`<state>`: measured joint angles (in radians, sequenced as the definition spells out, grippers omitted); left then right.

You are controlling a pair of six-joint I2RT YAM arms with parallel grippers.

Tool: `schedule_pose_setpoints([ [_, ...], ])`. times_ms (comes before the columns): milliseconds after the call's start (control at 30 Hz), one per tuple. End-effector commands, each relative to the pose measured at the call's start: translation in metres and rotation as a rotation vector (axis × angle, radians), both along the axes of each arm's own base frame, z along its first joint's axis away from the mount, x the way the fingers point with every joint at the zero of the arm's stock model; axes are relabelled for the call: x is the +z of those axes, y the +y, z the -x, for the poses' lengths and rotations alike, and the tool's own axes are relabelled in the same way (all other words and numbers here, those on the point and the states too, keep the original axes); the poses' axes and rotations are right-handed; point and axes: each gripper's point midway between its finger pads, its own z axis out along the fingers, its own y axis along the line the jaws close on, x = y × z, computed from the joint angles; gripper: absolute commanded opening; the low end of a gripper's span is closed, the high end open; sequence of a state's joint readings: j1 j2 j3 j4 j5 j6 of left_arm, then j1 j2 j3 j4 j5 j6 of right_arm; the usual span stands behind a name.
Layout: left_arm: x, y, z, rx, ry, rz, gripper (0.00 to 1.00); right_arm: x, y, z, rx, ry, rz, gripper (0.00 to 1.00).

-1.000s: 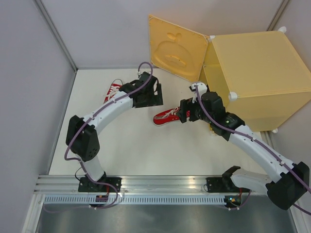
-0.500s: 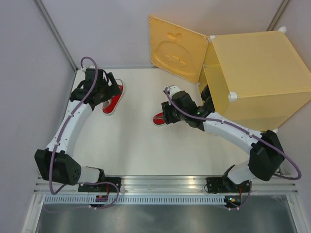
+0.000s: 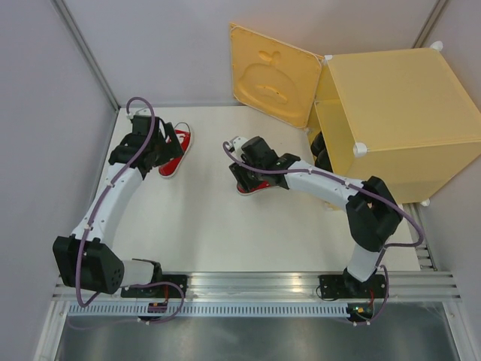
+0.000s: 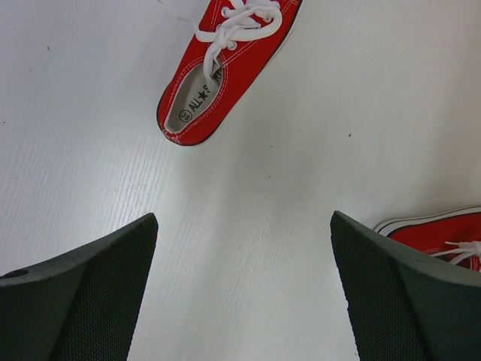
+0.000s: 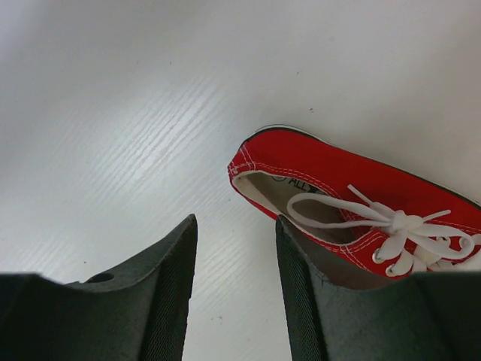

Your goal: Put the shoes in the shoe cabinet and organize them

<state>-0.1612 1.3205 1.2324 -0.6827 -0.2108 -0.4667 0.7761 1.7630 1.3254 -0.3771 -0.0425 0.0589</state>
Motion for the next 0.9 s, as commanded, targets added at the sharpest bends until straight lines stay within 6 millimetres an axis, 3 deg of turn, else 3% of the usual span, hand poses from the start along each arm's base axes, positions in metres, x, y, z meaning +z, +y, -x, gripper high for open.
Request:
schedule_pose_setpoints([
  [0,0.011,0.007,-0.006,-0.001,-0.05,-0.047,0.98,-0.003,0.006,-0.003,0.098,-0.021,0.039,0.52],
  [400,0.01,0.009,-0.006,0.006,-0.049,-0.053,0.97,-0.028,0.003,-0.007,0.164,-0.027,0.123,0.51],
  [700,0.008,0.007,-0.006,-0.001,-0.042,-0.045,0.97,0.0,0.003,-0.012,0.174,-0.097,0.104,0.52],
  [867,0.009,0.009,-0.006,0.004,-0.046,-0.05,0.97,-0.007,-0.001,-0.02,0.152,-0.104,0.144,0.54],
])
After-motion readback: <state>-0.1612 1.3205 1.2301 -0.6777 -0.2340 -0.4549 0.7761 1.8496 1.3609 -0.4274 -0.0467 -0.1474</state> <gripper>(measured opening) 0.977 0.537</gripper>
